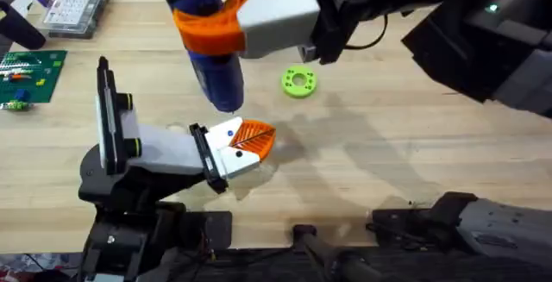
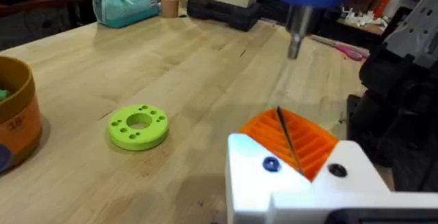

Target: Pick up the gripper from the table and insert it into the empty holder that is missing its gripper. Then pick up a screw, insert it into the mounting hole, and use the screwdriver to tighten it. Finally, clean up the table by picking up the vegetable and placing it into the bucket.

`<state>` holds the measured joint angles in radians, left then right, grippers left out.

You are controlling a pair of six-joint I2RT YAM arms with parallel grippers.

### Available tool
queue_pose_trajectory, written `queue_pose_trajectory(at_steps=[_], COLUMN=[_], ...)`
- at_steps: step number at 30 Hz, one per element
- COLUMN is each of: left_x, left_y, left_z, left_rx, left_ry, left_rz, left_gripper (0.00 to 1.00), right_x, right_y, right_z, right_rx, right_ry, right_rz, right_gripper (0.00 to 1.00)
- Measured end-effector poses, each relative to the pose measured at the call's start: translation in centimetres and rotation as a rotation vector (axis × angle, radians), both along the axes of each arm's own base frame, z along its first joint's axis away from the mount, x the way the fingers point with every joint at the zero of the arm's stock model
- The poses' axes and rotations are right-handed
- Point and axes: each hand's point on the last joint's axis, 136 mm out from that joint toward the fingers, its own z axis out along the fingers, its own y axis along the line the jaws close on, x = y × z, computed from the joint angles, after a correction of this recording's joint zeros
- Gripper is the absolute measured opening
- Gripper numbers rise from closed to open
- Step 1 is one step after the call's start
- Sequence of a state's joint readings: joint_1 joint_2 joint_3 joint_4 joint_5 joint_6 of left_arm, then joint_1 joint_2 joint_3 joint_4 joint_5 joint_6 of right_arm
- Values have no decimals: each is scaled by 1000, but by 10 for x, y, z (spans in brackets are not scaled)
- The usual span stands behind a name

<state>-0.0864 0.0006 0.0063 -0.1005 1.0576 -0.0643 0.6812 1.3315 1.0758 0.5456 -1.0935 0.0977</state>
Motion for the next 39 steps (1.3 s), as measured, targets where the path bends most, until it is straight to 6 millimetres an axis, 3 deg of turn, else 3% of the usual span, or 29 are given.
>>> queue_pose_trajectory(at_steps=[10,39], left_x=[0,0], left_y=[0,0], left_z=[0,0], left_rx=[0,0], left_ry=[0,0], left_rz=[0,0], left_gripper=[4,4], right_x=[-1,-8], right_y=[0,10], right_z=[-17,-30], right_rx=[-9,-25], right_ry=[6,15], right_rz=[2,35], right_gripper=[26,26])
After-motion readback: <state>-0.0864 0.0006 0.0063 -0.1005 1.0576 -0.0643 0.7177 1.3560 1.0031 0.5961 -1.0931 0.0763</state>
